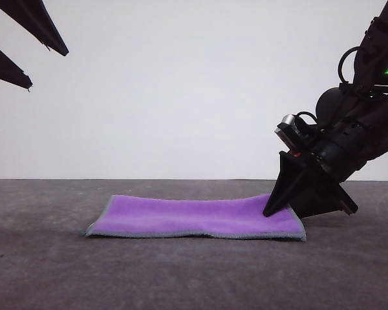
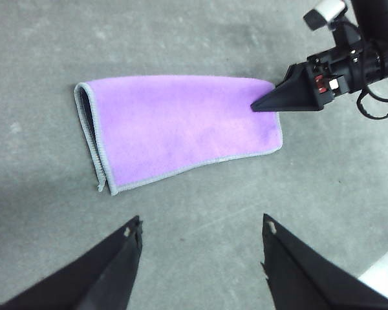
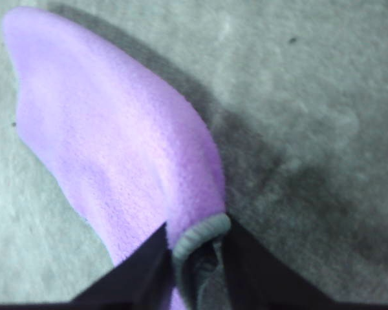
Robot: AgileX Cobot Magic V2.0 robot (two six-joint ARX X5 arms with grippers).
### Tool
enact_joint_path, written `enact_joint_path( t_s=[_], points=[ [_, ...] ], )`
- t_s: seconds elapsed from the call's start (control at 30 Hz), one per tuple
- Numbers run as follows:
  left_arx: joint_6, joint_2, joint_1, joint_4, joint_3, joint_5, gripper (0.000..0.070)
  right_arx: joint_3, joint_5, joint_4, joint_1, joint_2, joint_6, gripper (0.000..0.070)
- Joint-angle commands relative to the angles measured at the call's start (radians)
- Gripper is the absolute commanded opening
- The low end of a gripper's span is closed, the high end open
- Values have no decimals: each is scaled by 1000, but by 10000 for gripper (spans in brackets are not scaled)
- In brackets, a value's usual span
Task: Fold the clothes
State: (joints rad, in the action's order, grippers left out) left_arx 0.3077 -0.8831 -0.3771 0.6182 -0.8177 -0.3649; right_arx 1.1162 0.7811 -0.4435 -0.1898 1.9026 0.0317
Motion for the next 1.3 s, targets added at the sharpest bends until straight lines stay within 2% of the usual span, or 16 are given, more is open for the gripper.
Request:
enact_joint_path(
  t_s=[0.0,0.07,0.23,0.43,0.73,0.97,1.13,1.27],
  points=[
    [0,-2,-2,-5,-6,-2,353,4,-4,-3,-5,-3,26,33],
    [0,0,-2,-5,-6,-2,353,5,-4,-2,-9,-14,39,5],
    [1,1,-2,-5,-6,-2,353,11,-4,-15,-41,-18,69,3],
    [0,1,-2,-5,-6,-2,353,38,-52,-14,-129,-18,93,3],
    [0,1,-2,-4,-6,-2,353,167,-102,-13,-250,-16,153,3],
    [-1,2,-2,-3,-6,-3,353,244,-103,30,-319,29,220,3],
    [-5,2,-2,5,-6,-3,353,293,-110,44,-365,71,231,3],
    [-9,2,-2,21,-6,-3,353,310,-119,95,-394,101,269,4]
  ],
)
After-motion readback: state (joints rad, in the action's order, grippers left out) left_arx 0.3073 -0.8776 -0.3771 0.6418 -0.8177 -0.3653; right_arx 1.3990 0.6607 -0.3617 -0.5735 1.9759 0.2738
